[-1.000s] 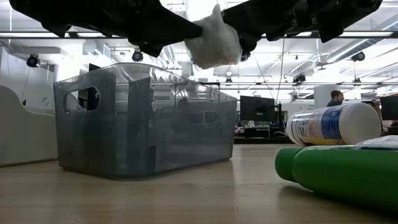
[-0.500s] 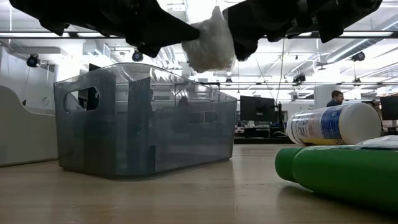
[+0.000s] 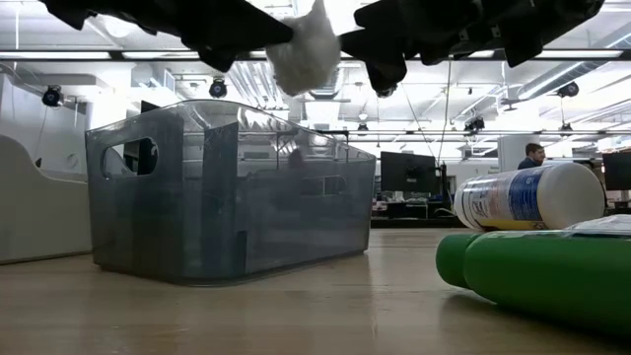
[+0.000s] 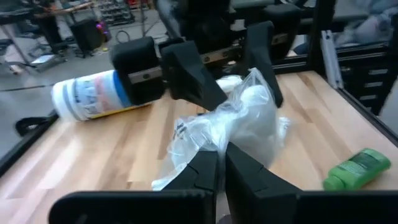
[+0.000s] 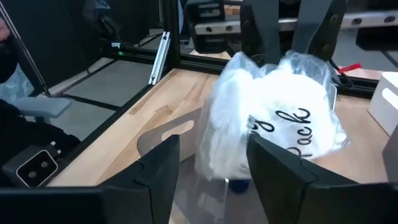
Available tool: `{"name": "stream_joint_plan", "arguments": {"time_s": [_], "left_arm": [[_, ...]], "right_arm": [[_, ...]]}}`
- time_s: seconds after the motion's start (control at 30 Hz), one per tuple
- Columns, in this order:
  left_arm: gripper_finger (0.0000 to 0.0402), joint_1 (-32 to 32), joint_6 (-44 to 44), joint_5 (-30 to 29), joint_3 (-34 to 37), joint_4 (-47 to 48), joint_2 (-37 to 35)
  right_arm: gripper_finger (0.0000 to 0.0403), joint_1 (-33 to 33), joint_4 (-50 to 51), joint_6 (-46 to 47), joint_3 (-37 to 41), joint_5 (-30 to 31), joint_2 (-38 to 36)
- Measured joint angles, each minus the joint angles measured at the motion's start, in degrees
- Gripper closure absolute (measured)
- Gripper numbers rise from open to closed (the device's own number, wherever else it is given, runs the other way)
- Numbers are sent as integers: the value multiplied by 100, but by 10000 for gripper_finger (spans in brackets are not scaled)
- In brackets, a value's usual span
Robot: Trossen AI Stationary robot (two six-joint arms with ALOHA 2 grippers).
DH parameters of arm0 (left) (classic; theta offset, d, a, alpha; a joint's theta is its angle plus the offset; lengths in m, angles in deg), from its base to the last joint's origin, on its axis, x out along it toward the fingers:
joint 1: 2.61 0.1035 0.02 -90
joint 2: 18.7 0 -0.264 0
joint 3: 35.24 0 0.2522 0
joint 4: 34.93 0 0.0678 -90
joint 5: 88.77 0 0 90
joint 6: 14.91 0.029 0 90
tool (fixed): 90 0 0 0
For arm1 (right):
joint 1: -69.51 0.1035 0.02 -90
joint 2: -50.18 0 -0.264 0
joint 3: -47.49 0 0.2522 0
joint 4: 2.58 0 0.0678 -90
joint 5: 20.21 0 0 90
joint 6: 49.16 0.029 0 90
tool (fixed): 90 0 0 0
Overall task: Pick & Place Travel size toiletries
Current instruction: Put the cotton pack into the white bin
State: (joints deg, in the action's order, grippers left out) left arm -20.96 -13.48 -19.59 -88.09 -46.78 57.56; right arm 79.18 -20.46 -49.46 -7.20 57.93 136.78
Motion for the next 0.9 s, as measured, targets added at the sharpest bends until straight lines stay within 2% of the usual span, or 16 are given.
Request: {"name": "stream_joint_plan", "arguments": {"time_s": [0.2, 0.43, 0.67, 0.9], "left_arm": [[385, 0, 8, -521, 2, 416, -407], [385, 2, 0, -890, 2, 910, -889], [385, 5, 4, -1614, 2, 1449, -1331], [385, 170, -147, -1813, 2, 1924, -1725]], "right_arm": [[218, 2, 11, 13, -7, 0, 0], [242, 4, 9, 15, -7, 0, 0], [266, 7, 9, 30, -7, -2, 0], [291, 7, 9, 28, -7, -6, 0]]}}
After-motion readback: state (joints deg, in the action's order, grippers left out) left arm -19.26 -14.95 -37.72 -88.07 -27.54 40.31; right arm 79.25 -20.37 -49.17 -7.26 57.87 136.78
